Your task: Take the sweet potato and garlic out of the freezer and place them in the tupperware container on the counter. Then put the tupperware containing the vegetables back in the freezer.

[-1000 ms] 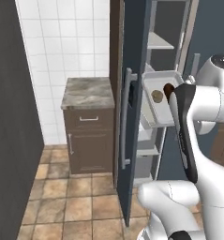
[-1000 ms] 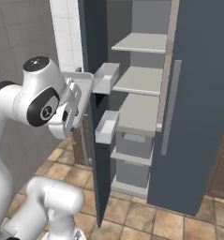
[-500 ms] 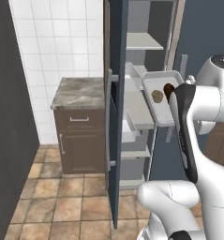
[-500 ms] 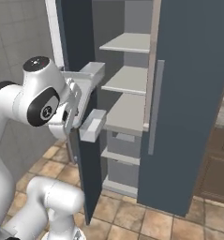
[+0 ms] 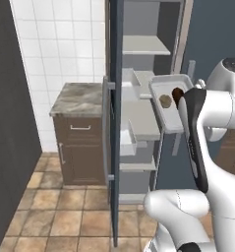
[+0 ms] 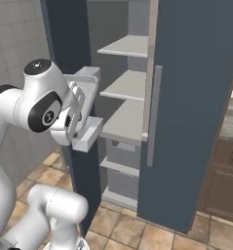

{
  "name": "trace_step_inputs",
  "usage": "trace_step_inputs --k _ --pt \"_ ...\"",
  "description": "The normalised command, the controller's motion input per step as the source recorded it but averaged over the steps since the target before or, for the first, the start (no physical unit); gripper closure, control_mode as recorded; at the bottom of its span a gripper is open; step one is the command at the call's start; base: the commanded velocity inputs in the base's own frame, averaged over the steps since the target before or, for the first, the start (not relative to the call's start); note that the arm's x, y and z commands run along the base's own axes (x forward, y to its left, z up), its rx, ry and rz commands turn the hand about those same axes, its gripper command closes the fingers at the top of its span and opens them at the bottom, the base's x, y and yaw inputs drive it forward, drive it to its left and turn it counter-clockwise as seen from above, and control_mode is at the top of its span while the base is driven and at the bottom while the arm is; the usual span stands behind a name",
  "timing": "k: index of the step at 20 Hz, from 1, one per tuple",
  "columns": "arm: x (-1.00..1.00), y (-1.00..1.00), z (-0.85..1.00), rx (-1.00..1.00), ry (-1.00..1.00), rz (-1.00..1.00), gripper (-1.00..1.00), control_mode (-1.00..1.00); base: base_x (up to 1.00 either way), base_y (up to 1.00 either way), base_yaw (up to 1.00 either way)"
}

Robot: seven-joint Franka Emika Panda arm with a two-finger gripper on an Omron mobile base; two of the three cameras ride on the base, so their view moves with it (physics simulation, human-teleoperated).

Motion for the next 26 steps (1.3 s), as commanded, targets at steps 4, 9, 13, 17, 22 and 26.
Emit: trace_step_inputs --k 4,9,13,17,22,26 --pt "0.00 0.00 0.00 0.00 0.00 0.00 1.00 1.00 0.53 -0.42 0.18" --pt "0.00 0.00 0.00 0.00 0.00 0.00 1.00 1.00 0.35 -0.58 0.17" --pt "0.00 0.00 0.00 0.00 0.00 0.00 1.00 1.00 0.05 -0.64 0.16" --pt "0.00 0.00 0.00 0.00 0.00 0.00 1.00 1.00 0.21 -0.51 0.16" --pt "0.00 0.00 0.00 0.00 0.00 0.00 1.00 1.00 0.52 -0.17 0.15" --pt "0.00 0.00 0.00 0.00 0.00 0.00 1.00 1.00 0.51 -0.03 0.13"
